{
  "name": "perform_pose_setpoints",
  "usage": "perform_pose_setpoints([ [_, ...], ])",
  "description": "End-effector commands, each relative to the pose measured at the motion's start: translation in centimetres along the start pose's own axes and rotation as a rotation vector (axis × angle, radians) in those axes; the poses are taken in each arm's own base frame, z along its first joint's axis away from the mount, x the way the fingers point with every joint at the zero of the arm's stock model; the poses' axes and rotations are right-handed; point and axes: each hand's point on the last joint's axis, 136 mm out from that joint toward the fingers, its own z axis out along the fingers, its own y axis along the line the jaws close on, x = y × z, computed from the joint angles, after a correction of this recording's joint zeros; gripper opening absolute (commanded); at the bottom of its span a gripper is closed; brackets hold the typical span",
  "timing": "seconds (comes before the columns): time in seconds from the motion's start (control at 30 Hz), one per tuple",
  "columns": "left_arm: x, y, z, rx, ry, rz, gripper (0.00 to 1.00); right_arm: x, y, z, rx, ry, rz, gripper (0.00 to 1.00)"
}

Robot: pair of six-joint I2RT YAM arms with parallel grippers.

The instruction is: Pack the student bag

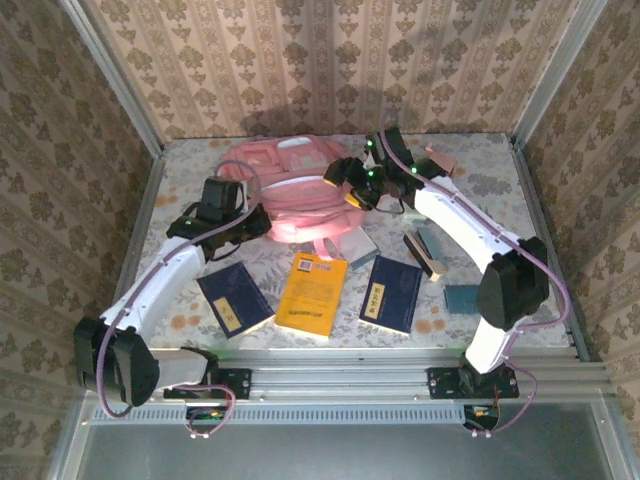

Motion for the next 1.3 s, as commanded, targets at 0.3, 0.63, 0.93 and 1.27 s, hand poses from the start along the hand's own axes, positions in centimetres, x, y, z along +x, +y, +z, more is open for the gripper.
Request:
perform_pose_setpoints([
  [0.3, -0.9, -6.7, -0.7, 0.127, -0.043, 0.083, 0.0, 5.3, 3.5, 2.0, -0.154, 0.091, 0.16, 0.7],
  [0.63, 0.3, -8.0, -0.4, 0.143, -0.027, 0.121, 0.0, 4.9, 3.2, 6.2, -0.153, 0.099, 0.225, 0.53],
  [0.93, 0.3, -7.6, -0.2, 0.107, -0.03, 0.148, 0.0, 3.6, 1.7, 6.4, -0.141, 0.04, 0.232, 0.0],
  [1.27, -0.5, -0.9, -0.4, -0.02, -0.049, 0.006, 0.0, 0.4, 1.3, 2.2, -0.11, -0.04, 0.153, 0.0],
])
